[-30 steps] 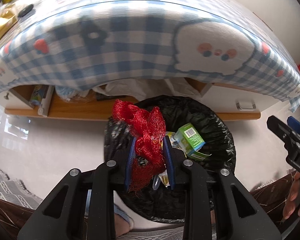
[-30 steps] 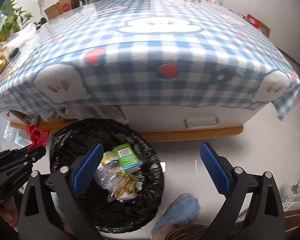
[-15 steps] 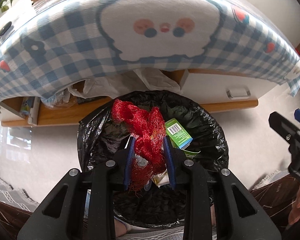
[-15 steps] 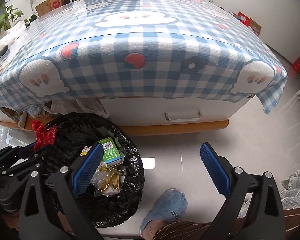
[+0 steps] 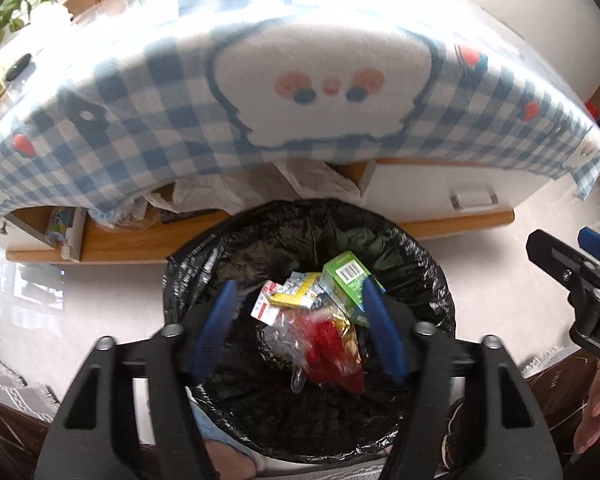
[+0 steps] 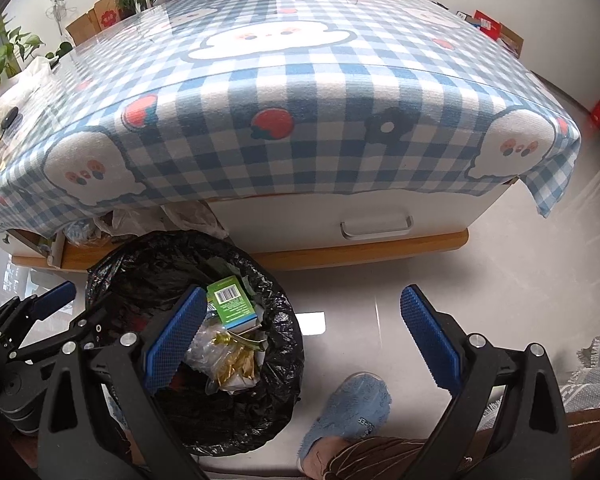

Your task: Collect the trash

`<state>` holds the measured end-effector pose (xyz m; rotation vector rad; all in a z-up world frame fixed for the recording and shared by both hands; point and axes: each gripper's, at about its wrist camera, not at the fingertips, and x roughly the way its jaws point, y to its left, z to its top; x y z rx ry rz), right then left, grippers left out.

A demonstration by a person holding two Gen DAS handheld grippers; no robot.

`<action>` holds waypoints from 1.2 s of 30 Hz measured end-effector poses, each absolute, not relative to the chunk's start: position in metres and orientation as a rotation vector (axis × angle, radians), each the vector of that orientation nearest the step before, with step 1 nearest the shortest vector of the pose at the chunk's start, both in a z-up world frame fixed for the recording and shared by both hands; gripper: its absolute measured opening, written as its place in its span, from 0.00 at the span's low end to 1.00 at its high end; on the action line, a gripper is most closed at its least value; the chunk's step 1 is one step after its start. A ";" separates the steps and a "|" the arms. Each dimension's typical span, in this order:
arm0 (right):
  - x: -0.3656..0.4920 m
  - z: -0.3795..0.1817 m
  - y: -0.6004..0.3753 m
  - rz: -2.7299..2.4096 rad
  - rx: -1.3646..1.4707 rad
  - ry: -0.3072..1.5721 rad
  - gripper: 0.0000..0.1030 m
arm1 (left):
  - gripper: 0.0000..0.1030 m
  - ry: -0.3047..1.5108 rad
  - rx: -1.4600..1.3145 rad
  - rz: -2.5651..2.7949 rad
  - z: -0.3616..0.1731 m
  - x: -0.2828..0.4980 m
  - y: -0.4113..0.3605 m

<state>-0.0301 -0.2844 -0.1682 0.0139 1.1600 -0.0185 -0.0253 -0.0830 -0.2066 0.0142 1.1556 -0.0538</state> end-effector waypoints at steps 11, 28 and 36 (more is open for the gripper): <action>-0.048 -0.111 -0.257 0.053 -0.007 1.016 0.91 | 0.94 0.988 -0.028 -0.018 -0.126 -0.054 -0.040; -0.131 -0.016 -0.231 0.094 -0.038 0.817 0.92 | 0.94 0.840 -0.072 -0.015 -0.046 -0.135 -0.009; -0.136 -0.010 -0.227 0.103 -0.044 0.807 0.92 | 0.94 0.839 -0.062 -0.028 -0.045 -0.137 -0.013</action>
